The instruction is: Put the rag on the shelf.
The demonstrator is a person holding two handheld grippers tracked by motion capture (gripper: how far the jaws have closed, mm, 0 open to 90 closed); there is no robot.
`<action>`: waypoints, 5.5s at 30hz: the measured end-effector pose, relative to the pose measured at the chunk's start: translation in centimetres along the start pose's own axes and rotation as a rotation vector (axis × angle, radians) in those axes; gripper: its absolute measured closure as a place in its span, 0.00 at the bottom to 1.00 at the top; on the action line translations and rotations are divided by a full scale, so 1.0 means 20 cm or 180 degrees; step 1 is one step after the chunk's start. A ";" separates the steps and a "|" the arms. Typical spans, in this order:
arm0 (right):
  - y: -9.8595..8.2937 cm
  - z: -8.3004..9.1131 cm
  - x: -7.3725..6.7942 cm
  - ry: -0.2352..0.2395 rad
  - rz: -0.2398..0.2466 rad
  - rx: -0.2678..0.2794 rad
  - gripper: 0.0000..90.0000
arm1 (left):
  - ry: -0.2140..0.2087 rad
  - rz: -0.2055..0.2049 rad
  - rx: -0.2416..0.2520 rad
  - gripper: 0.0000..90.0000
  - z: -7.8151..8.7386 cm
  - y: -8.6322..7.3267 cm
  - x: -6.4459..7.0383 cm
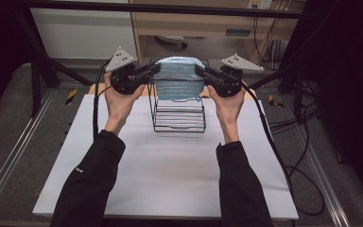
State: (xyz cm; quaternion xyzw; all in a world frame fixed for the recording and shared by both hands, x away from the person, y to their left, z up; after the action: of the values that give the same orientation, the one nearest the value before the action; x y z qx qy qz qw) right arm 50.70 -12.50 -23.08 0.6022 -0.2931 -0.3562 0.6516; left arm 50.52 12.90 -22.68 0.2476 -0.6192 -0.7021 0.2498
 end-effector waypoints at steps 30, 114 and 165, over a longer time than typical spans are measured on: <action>-0.08 0.04 0.00 0.0286 0.0136 -0.0191 0.88 | 0.0011 0.0447 -0.0205 0.83 0.05 0.11 -0.07; -0.20 0.10 0.02 0.0198 0.0187 -0.0566 0.83 | -0.0108 0.0045 -0.0888 0.91 -0.02 -0.17 0.04; -0.15 0.25 0.05 0.0080 0.0178 -0.0669 0.14 | 0.0228 0.0080 -0.1140 0.17 0.25 -0.24 -0.03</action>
State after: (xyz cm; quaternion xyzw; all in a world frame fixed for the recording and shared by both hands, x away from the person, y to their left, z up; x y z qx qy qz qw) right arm 46.97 -16.31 -25.59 0.5266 -0.2626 -0.3591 0.7245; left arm 47.44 17.45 -26.81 0.2163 -0.4780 -0.7887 0.3205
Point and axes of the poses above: each handheld gripper's, and its own axes: z roughly backward along the jaws, y roughly out of its top, x roughly to its right, the point moved 3 cm from there along -z, roughly forward along the jaws, and after that the axes turned 4 degrees about -y, right-handed, at the moved point
